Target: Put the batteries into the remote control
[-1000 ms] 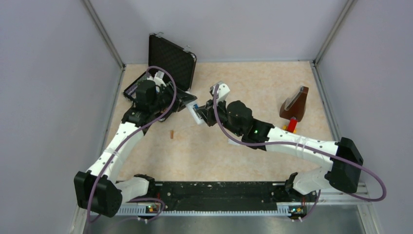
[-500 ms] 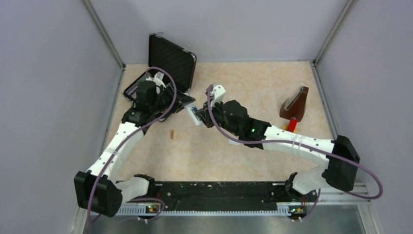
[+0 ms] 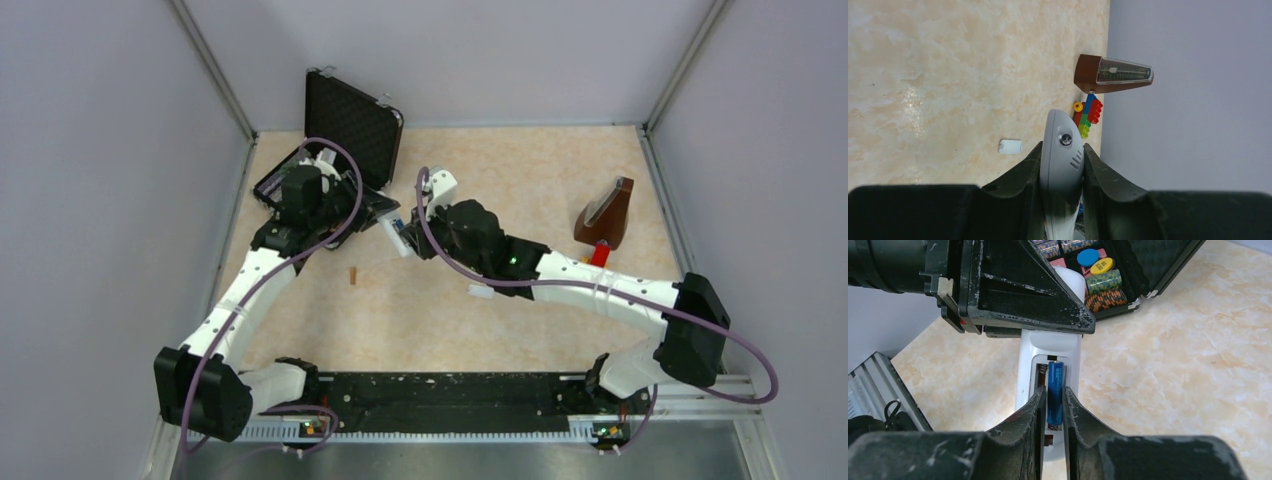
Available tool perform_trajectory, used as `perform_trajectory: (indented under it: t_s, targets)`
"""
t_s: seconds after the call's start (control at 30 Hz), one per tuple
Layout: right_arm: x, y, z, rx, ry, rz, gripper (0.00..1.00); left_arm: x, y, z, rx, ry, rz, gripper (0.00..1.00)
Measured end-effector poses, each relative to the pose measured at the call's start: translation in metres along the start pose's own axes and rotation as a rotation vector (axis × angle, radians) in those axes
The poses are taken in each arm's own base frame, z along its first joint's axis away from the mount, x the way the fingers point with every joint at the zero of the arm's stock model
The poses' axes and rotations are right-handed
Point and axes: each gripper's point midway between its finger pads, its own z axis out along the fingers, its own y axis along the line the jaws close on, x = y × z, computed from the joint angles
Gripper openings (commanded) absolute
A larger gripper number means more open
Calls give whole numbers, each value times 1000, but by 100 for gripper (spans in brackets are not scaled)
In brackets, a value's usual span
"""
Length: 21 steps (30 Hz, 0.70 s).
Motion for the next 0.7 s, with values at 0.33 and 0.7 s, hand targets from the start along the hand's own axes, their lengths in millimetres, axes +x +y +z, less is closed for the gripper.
perform_trajectory:
  t_s: [0.33,0.7]
  targets:
    - [5,-2,-1,5,20,16,27,0,1,0,-4,0,1,0]
    - [4,-14,-11,38,52,82,75,-1,-2,-1,5,1,20,0]
